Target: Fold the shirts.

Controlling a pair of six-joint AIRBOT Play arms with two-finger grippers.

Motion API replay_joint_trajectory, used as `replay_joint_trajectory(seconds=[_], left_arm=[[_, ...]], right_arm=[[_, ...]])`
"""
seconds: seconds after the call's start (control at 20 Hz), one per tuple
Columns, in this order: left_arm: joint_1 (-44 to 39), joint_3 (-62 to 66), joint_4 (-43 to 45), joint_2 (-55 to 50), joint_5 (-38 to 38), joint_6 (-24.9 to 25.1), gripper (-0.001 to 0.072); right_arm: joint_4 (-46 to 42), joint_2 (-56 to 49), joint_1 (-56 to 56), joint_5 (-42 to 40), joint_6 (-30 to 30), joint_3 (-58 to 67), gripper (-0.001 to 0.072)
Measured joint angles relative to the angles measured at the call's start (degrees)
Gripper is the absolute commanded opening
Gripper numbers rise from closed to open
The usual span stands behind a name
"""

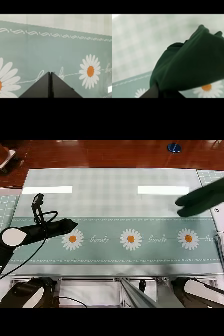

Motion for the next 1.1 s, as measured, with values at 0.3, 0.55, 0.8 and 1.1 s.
replay_joint_trajectory(seconds=[0.3,0.55,0.8,1.1], left_arm=[[0.0,0.0,0.0,0.0,0.3,0.1,0.0018],[0.0,0.0,0.0,0.0,1.3,0.2,0.0019],[0.0,0.0,0.0,0.0,2.3,0.5,0.0019],[2.6,6.2,0.2,-0.5,5.8,2.2,0.0018]], right_arm=[[-11.1,13.5,-11.9,2.8,0.7,-18.6,0.0028],[-23.1,25.1,-20.5,3.2,0.3,-36.5,0.0111],[-31.8,31.0,-22.7,2.8,0.7,-50.2,0.0407],[-30.1,26.4,-20.7,-3.9,0.8,-43.1,0.0054]])
